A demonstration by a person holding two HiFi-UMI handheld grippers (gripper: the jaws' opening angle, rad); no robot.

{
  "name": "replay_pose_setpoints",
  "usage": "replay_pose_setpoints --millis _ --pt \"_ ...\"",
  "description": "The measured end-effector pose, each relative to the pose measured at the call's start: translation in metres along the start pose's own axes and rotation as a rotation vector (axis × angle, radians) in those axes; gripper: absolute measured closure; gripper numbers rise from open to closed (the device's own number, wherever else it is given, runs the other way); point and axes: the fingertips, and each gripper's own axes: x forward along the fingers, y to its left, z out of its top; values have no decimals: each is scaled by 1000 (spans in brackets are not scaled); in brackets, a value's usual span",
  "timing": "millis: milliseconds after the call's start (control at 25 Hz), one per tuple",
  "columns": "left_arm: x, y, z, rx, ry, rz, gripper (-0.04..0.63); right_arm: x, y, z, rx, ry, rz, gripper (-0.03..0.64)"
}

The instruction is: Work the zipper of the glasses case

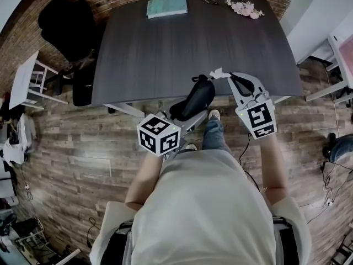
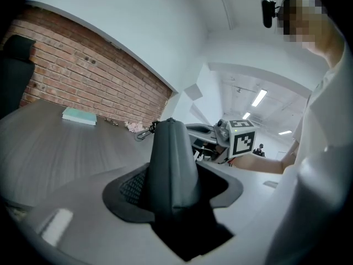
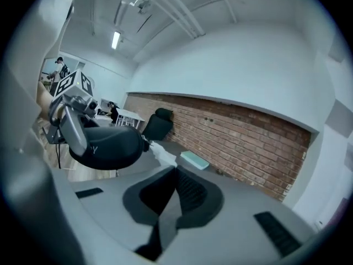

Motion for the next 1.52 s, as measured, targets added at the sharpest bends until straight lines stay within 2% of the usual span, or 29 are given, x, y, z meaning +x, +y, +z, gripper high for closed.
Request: replay_pose_setpoints --millis 160,480,600,880,1160,1520 --pt "-7 5 12 -4 -56 6 342 -1 7 -11 -2 45 12 612" --pt "-13 15 36 -44 -130 -7 342 4 47 -29 156 64 96 612" --pt "-15 20 45 -83 -174 -16 342 6 60 -32 191 72 124 612" --pt "-14 34 67 -83 -215 -4 342 15 101 -23 272 56 249 614" --pt "-9 47 82 -114 -252 1 341 21 131 -19 370 44 355 614" --pt "5 53 99 -116 -280 3 341 20 166 -7 397 33 514 614"
